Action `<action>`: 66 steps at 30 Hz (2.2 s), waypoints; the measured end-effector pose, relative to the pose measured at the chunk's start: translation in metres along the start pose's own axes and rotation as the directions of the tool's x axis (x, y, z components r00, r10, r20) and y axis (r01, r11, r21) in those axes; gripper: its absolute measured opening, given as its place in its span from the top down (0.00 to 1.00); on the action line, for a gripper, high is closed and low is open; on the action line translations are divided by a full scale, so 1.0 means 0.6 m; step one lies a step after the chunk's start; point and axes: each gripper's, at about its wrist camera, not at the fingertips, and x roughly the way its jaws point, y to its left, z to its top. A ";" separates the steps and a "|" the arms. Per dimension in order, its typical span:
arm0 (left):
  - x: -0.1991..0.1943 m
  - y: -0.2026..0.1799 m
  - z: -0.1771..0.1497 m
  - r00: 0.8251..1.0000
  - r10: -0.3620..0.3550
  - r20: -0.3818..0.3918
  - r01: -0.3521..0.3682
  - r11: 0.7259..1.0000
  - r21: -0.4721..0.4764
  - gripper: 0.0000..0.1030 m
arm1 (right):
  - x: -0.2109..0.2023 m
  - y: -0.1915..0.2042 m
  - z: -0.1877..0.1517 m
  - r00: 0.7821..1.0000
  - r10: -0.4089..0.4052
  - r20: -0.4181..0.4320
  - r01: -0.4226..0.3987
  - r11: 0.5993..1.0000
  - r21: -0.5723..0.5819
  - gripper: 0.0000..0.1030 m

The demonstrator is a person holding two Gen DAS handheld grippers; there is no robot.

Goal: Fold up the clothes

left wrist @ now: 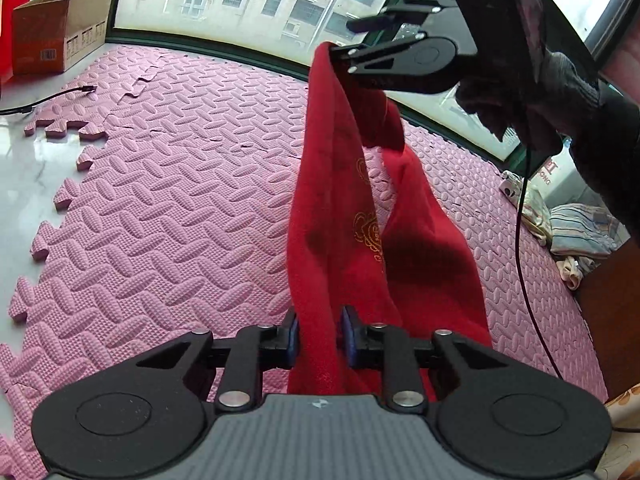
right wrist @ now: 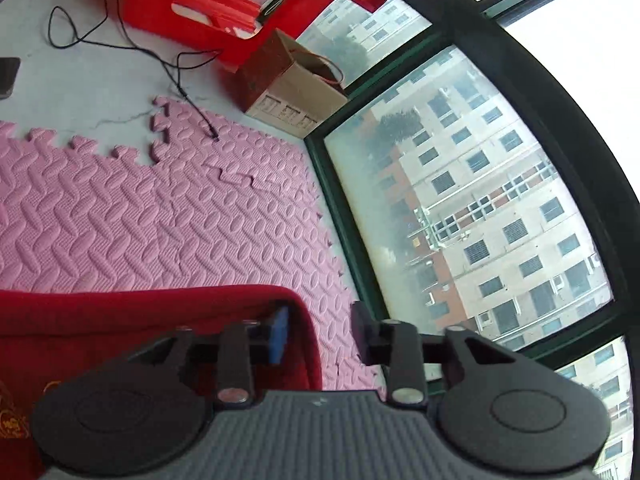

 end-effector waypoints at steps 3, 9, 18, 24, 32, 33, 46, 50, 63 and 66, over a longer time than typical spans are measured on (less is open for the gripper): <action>-0.002 0.017 -0.003 0.999 0.038 -0.001 -0.038 0.999 -0.024 0.77 | 0.025 -0.004 0.017 1.000 -0.010 0.013 0.009 0.996 0.092 0.43; -0.010 0.052 -0.006 0.996 0.087 -0.005 -0.087 0.994 -0.061 0.77 | 0.047 -0.010 -0.059 0.975 0.204 -0.088 -0.151 0.900 0.409 0.49; -0.021 0.065 0.011 0.996 0.081 0.023 -0.079 0.992 -0.100 0.76 | 0.121 -0.048 -0.188 0.910 0.411 -0.059 -0.169 0.497 0.851 0.58; 0.006 0.050 0.011 0.997 0.079 -0.019 -0.080 0.995 -0.055 0.74 | 0.181 -0.065 -0.206 0.902 0.431 -0.036 -0.121 0.332 0.935 0.75; 0.023 0.059 0.001 0.981 0.191 -0.042 -0.191 0.981 -0.017 0.95 | 0.200 -0.082 -0.156 0.917 0.397 0.049 -0.190 0.324 0.927 0.82; 0.020 0.065 0.001 0.977 0.207 -0.045 -0.209 0.978 -0.022 0.95 | 0.200 -0.085 -0.150 0.918 0.396 0.033 -0.182 0.346 0.920 0.82; -0.008 0.084 0.000 0.953 0.299 -0.039 -0.300 0.954 -0.023 0.95 | 0.058 -0.109 -0.271 0.944 0.279 -0.174 -0.017 0.569 0.822 0.68; -0.020 0.078 0.020 0.956 0.294 -0.009 -0.295 0.955 -0.033 0.94 | 0.020 -0.134 -0.363 0.957 0.214 -0.198 0.089 0.436 0.896 0.64; 0.031 -0.027 0.065 0.982 0.188 0.010 -0.189 0.980 0.063 0.58 | 0.031 -0.103 -0.460 0.944 0.261 -0.204 0.148 0.218 0.965 0.74; 0.052 -0.037 0.071 0.984 0.177 -0.007 -0.176 0.982 0.074 0.55 | 0.022 -0.096 -0.456 0.948 0.245 -0.205 0.145 0.241 0.960 0.92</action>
